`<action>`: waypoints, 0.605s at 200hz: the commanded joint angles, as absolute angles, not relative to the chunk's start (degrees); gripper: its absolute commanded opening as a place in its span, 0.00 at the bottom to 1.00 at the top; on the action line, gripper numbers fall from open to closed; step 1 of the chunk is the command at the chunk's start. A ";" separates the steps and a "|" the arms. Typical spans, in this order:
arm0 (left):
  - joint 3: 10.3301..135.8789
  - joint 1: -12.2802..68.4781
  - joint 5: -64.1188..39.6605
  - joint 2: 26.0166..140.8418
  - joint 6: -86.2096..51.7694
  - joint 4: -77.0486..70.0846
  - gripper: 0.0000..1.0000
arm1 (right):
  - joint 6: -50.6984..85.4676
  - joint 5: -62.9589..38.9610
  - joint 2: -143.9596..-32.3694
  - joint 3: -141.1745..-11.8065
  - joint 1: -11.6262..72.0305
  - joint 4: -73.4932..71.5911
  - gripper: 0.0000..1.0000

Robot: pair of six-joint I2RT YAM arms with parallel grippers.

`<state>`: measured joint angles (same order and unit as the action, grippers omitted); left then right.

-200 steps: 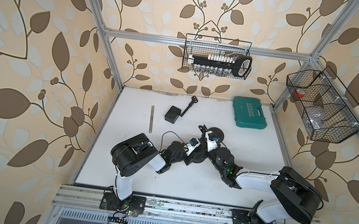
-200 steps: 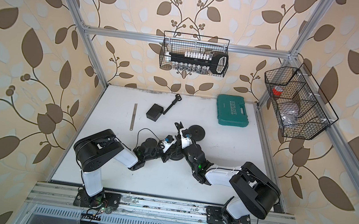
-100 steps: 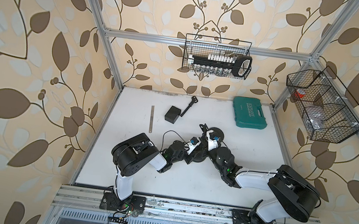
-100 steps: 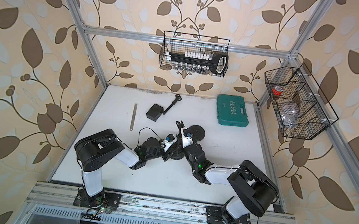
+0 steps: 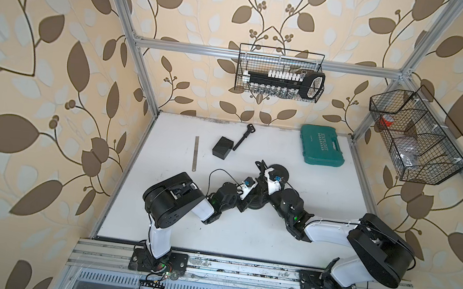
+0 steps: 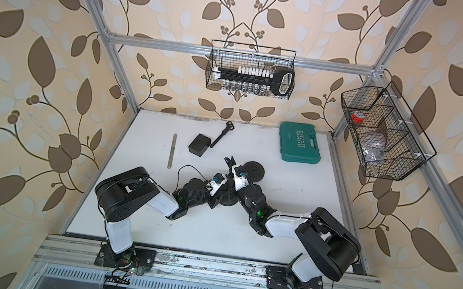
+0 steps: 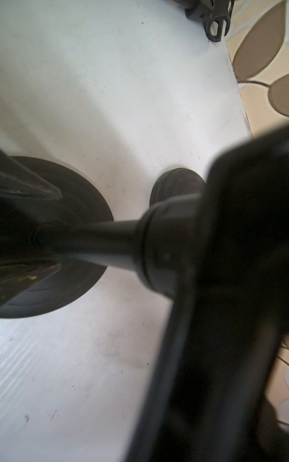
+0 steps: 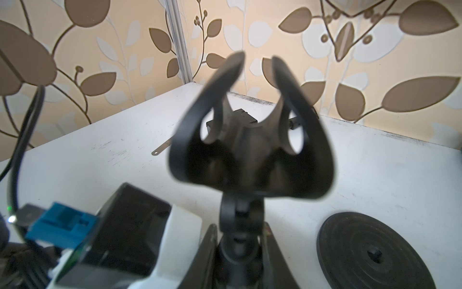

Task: Assemble a microphone stand
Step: Screw the microphone stand pole into the microphone stand base.

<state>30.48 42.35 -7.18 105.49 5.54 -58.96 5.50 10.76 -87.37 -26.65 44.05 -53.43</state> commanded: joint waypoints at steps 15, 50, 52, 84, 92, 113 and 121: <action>32.03 42.32 -4.75 101.13 4.01 -63.80 0.40 | 3.19 -11.00 -88.35 -25.13 47.94 -41.98 0.00; 30.43 42.28 -4.47 99.38 3.80 -64.68 0.40 | 2.57 -10.20 -88.72 -25.81 48.25 -40.31 0.00; 30.37 42.28 -4.41 99.22 3.85 -64.75 0.40 | 2.58 -10.00 -88.82 -25.83 48.25 -40.16 0.00; 27.94 42.19 -4.77 97.62 3.53 -67.13 0.45 | 2.92 -7.63 -90.25 -26.79 48.13 -39.02 0.00; 27.30 42.10 -5.08 97.30 3.39 -67.89 0.46 | 3.18 -7.40 -90.59 -27.05 47.96 -38.83 0.00; 26.30 42.01 -5.61 95.88 3.38 -68.12 0.49 | 3.70 -8.06 -91.04 -27.53 47.24 -38.69 0.00; 25.90 42.01 -6.01 95.41 3.45 -68.12 0.51 | 3.78 -8.25 -90.97 -27.52 46.95 -38.67 0.00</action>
<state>25.39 42.28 -6.61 99.59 4.23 -60.45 2.66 3.11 -87.96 -28.80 44.14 -50.61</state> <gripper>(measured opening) 0.490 0.239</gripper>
